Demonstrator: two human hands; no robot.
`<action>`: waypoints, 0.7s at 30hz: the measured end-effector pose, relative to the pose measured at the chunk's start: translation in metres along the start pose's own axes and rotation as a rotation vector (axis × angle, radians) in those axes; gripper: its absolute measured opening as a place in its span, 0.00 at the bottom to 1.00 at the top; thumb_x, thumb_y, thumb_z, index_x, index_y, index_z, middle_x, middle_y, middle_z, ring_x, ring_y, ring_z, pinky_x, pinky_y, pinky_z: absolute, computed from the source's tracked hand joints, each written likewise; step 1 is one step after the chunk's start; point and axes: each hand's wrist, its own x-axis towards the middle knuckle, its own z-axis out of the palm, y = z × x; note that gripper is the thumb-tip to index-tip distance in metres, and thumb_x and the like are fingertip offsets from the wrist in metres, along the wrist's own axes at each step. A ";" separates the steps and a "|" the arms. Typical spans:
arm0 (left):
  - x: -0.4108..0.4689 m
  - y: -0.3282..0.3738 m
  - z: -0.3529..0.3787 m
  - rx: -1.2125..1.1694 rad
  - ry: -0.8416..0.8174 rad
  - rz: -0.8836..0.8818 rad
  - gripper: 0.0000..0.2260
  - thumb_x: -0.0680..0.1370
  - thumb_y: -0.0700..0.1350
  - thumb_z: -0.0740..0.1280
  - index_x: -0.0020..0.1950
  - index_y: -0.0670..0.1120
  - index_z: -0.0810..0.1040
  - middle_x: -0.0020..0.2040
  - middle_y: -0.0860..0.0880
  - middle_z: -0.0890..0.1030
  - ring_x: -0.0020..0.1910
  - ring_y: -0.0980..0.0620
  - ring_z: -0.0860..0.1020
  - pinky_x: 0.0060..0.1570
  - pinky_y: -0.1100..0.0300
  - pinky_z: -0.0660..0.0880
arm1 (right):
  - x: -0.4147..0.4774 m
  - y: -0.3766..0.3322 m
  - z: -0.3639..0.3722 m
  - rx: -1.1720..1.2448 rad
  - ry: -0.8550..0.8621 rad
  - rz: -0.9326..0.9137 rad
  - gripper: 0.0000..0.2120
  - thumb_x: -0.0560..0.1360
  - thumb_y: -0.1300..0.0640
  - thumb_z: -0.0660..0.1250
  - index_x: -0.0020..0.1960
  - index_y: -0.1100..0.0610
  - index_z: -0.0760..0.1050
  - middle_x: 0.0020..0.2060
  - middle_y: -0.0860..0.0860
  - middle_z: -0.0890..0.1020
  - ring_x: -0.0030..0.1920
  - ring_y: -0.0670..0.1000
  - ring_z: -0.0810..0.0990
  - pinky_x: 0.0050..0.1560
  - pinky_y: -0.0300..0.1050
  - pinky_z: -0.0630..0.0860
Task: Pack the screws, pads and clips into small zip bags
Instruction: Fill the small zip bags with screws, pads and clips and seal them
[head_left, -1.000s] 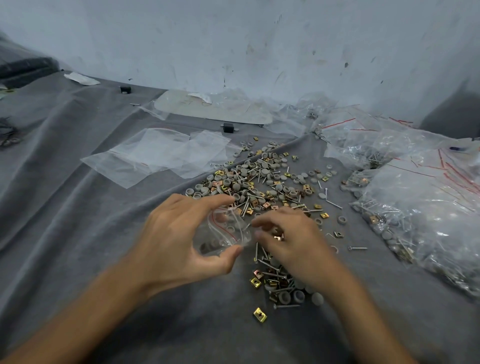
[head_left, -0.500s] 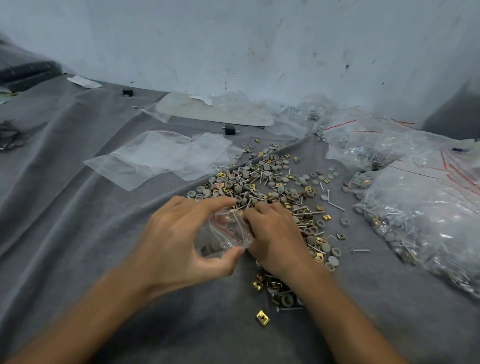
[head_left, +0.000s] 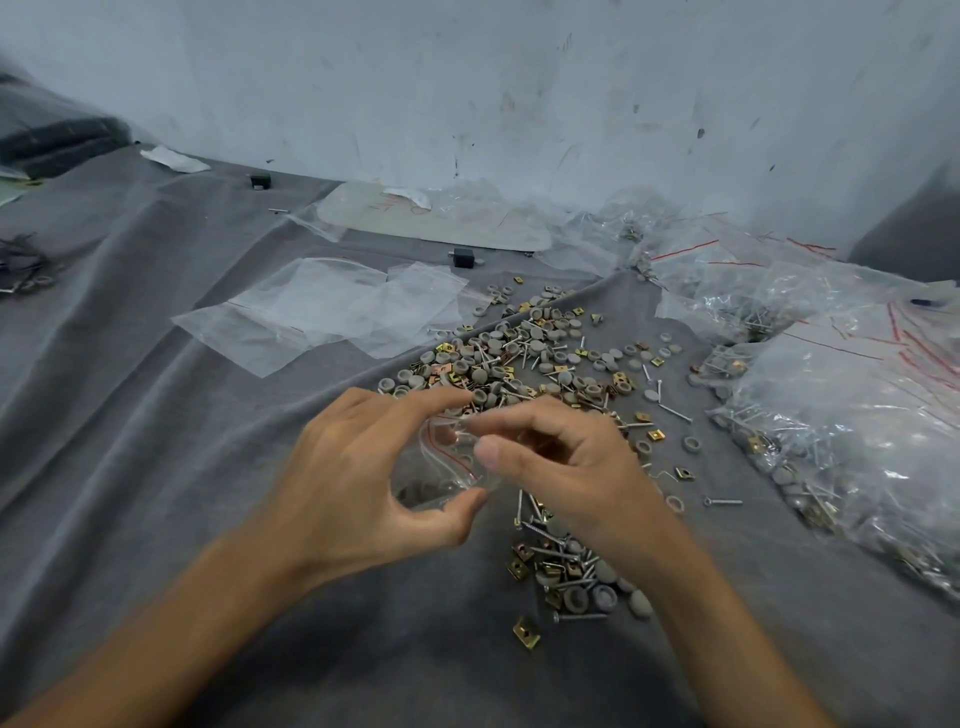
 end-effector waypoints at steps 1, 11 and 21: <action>0.001 0.000 0.000 -0.003 0.000 -0.002 0.29 0.68 0.61 0.72 0.64 0.47 0.80 0.51 0.62 0.76 0.48 0.65 0.73 0.54 0.65 0.69 | 0.002 0.001 -0.003 0.009 0.017 0.006 0.07 0.77 0.47 0.72 0.54 0.41 0.84 0.47 0.45 0.85 0.45 0.50 0.83 0.41 0.39 0.78; -0.002 0.000 0.001 -0.003 -0.024 -0.021 0.31 0.68 0.61 0.72 0.67 0.50 0.76 0.53 0.57 0.83 0.51 0.60 0.77 0.56 0.58 0.75 | 0.004 0.006 -0.003 0.018 -0.090 0.223 0.09 0.74 0.41 0.71 0.53 0.42 0.81 0.38 0.47 0.84 0.37 0.43 0.81 0.37 0.38 0.77; -0.005 -0.002 -0.004 -0.139 -0.435 -0.235 0.56 0.56 0.83 0.66 0.77 0.70 0.44 0.65 0.81 0.54 0.64 0.73 0.58 0.65 0.66 0.60 | 0.003 0.002 0.009 0.121 -0.004 0.202 0.04 0.75 0.50 0.73 0.50 0.46 0.83 0.39 0.50 0.86 0.35 0.46 0.82 0.35 0.41 0.80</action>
